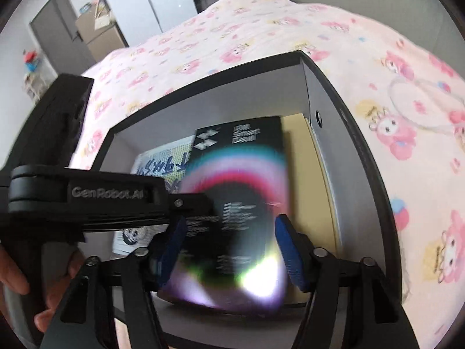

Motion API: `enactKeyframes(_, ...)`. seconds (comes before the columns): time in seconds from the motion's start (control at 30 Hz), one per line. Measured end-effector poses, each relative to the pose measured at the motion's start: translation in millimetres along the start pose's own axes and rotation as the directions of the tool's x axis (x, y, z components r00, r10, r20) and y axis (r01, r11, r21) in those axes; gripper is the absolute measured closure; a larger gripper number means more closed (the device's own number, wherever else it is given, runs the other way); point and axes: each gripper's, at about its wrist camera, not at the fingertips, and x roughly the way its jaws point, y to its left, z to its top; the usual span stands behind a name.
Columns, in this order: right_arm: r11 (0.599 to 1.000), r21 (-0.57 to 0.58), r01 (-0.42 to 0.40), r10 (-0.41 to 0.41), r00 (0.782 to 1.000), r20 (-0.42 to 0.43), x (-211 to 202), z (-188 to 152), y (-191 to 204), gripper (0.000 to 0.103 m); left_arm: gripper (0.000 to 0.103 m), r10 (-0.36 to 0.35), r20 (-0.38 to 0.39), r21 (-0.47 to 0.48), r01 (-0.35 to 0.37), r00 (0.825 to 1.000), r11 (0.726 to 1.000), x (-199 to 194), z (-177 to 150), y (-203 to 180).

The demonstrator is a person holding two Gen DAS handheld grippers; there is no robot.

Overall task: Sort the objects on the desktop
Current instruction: 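Lower the Smart Devil box upright into the black box beside the kit, then open the left tool and withdraw it from the black box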

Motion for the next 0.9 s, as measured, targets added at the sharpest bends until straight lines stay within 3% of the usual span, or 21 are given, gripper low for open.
enactKeyframes(0.1, 1.0, 0.011, 0.019, -0.019, 1.0, 0.025, -4.4, 0.2, -0.5, 0.046, 0.067, -0.075, -0.039, -0.037, 0.074, 0.996, 0.997, 12.6, 10.4, 3.0)
enactKeyframes(0.23, 1.0, 0.008, 0.02, -0.02, 1.0, 0.003, 1.8, 0.1, -2.5, 0.049, 0.068, -0.108, -0.036, -0.049, 0.106, 0.993, 0.993, 6.8, 12.0, 15.6)
enactKeyframes(0.43, 1.0, -0.016, 0.003, -0.003, 1.0, -0.013, 6.7, -1.9, 3.6, 0.049, 0.064, 0.067, 0.062, 0.055, -0.07, 0.996, 0.996, -38.4, -1.9, 26.1)
enactKeyframes(0.53, 1.0, -0.016, -0.014, 0.014, 1.0, 0.008, 3.9, -2.6, 4.8, 0.049, 0.064, 0.174, 0.132, 0.092, -0.187, 0.976, 0.978, -55.6, -9.6, 31.6)
enactKeyframes(0.63, 1.0, -0.024, 0.009, -0.008, 1.0, 0.022, 0.0, -4.4, 5.7, 0.049, 0.064, 0.28, 0.144, 0.081, -0.293, 0.949, 0.953, -54.5, -21.6, 40.3)
enactKeyframes(0.77, 0.994, -0.061, 0.093, -0.095, 0.995, -0.029, 27.8, 4.7, 23.4, 0.049, 0.064, 0.302, 0.106, 0.065, -0.31, 0.947, 0.949, -45.7, -48.2, 55.6)
enactKeyframes(0.9, 0.998, -0.048, 0.038, -0.041, 0.997, -0.06, 32.7, 8.7, 25.1, 0.048, 0.063, 0.231, 0.08, 0.042, -0.235, 0.97, 0.971, -54.2, -58.6, 58.5)
